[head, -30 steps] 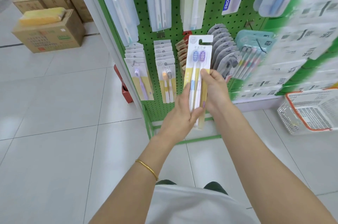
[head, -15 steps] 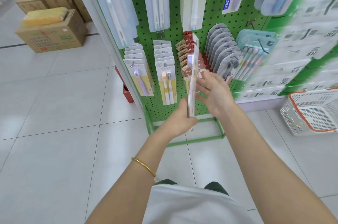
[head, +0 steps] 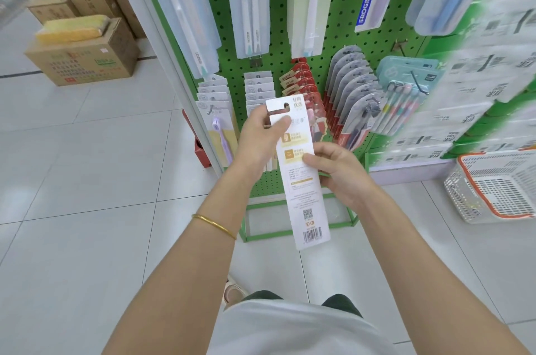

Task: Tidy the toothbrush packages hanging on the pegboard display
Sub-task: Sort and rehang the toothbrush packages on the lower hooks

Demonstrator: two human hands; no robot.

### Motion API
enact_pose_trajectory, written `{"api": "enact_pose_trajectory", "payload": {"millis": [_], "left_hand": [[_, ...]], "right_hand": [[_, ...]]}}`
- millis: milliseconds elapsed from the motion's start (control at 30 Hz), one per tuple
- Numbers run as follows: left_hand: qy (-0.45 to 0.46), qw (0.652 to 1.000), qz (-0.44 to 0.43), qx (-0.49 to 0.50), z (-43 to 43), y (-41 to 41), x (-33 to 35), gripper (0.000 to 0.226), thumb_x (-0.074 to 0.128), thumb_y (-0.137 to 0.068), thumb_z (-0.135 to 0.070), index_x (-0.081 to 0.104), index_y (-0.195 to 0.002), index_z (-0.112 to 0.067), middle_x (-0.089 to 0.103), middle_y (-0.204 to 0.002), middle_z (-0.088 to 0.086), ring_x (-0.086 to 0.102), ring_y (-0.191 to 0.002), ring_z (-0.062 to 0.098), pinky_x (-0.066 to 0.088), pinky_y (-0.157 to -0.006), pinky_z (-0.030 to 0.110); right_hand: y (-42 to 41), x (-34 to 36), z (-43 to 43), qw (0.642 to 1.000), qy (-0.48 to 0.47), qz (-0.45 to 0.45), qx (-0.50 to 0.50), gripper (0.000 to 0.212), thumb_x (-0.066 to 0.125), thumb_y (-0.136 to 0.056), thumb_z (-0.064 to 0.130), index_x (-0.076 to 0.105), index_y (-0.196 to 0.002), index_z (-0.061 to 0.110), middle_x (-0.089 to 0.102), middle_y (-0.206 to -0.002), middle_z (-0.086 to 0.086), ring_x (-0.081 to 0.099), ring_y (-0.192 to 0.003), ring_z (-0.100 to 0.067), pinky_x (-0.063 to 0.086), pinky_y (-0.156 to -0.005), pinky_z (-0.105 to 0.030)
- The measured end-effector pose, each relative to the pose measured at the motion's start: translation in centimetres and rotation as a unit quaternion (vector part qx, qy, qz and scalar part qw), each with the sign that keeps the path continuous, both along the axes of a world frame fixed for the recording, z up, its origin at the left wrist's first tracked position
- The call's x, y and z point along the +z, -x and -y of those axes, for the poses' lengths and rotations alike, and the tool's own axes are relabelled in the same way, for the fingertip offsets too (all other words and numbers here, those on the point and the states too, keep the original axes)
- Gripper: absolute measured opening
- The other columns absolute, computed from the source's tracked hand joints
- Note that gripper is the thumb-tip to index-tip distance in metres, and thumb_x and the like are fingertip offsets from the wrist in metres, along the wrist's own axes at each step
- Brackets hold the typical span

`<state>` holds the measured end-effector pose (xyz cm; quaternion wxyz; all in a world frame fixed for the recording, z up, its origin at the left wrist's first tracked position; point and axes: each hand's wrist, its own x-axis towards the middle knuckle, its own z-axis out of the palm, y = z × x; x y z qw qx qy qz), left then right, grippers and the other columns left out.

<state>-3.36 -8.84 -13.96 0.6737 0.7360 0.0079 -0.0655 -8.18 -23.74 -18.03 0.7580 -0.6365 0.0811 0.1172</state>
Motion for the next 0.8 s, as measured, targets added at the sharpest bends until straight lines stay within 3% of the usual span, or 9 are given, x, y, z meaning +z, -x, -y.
{"api": "enact_pose_trajectory", "payload": {"millis": [100,233,333,400,500,600,700,800], "left_hand": [[0.042,0.999,-0.016,-0.004,-0.3,-0.2,0.1,0.016,0.055,-0.094,-0.009,0.057,-0.109,-0.016,0.068,-0.104,0.004,0.066,-0.094,0.022,0.056,-0.08,0.04],[0.121,0.991,-0.061,-0.022,-0.8,0.0,0.2,0.016,0.048,-0.097,-0.007,0.054,-0.11,-0.014,0.067,-0.099,0.005,0.066,-0.085,0.018,0.056,-0.07,0.033],[0.125,0.988,-0.078,-0.038,-1.2,-0.1,0.4,0.016,0.046,-0.098,-0.009,0.053,-0.108,-0.02,0.066,-0.094,0.004,0.066,-0.076,0.016,0.053,-0.057,0.029],[0.102,0.991,-0.083,-0.037,-1.5,-0.3,0.4,0.016,0.047,-0.098,-0.01,0.053,-0.111,-0.017,0.066,-0.096,0.005,0.066,-0.079,0.017,0.054,-0.063,0.033],[0.004,0.999,-0.052,-0.016,-1.8,-0.8,0.4,0.024,0.052,-0.096,-0.015,0.053,-0.12,-0.012,0.063,-0.11,0.005,0.063,-0.1,0.02,0.053,-0.09,0.04],[-0.06,0.997,-0.036,0.038,-2.4,-0.9,0.4,0.031,0.051,-0.095,-0.013,0.05,-0.126,-0.016,0.057,-0.112,-0.001,0.058,-0.108,0.017,0.049,-0.097,0.039],[-0.1,0.993,-0.028,0.057,-3.1,-1.1,0.1,0.035,0.046,-0.094,-0.007,0.05,-0.127,-0.017,0.053,-0.117,-0.002,0.055,-0.112,0.018,0.047,-0.099,0.04],[-0.129,0.99,-0.018,0.058,-3.3,-1.4,0.1,0.037,0.045,-0.093,-0.006,0.049,-0.129,-0.016,0.054,-0.124,-0.001,0.054,-0.115,0.019,0.046,-0.1,0.038]], "right_hand": [[-0.3,-0.3,-0.2,0.998,-0.062,-0.017,0.026,0.013,0.065,-0.087,0.014,0.061,-0.098,0.008,0.07,-0.099,-0.008,0.064,-0.088,-0.023,0.05,-0.082,-0.04],[-0.6,-0.8,-1.3,0.976,-0.173,-0.041,0.122,0.059,0.059,-0.086,0.048,0.053,-0.132,0.012,0.05,-0.136,-0.02,0.05,-0.119,-0.031,0.039,-0.103,-0.052],[-0.7,-1.4,-2.3,0.959,-0.225,-0.059,0.163,0.079,0.07,-0.073,0.058,0.049,-0.138,0.018,0.05,-0.139,-0.015,0.051,-0.125,-0.032,0.037,-0.107,-0.053],[-0.8,-1.6,-2.6,0.958,-0.227,-0.065,0.162,0.085,0.076,-0.064,0.061,0.053,-0.134,0.019,0.058,-0.132,-0.014,0.059,-0.117,-0.027,0.041,-0.104,-0.051],[-1.0,-1.7,-2.9,0.971,-0.208,-0.047,0.111,0.09,0.082,-0.055,0.061,0.057,-0.128,0.014,0.065,-0.117,-0.01,0.064,-0.099,-0.021,0.053,-0.092,-0.041],[-1.4,-1.5,-3.6,0.99,-0.134,-0.046,0.009,0.088,0.082,-0.064,0.046,0.048,-0.135,0.005,0.063,-0.112,-0.005,0.062,-0.098,-0.019,0.052,-0.092,-0.04],[-1.8,-1.0,-5.3,0.991,0.11,-0.015,-0.072,0.066,0.074,-0.077,0.04,0.048,-0.131,0.013,0.055,-0.118,0.006,0.054,-0.108,-0.013,0.045,-0.096,-0.033],[-2.4,-1.0,-7.0,0.96,0.242,0.053,-0.133,0.036,0.076,-0.077,0.033,0.054,-0.103,0.023,0.055,-0.094,0.011,0.052,-0.083,-0.006,0.043,-0.071,-0.02]]}}
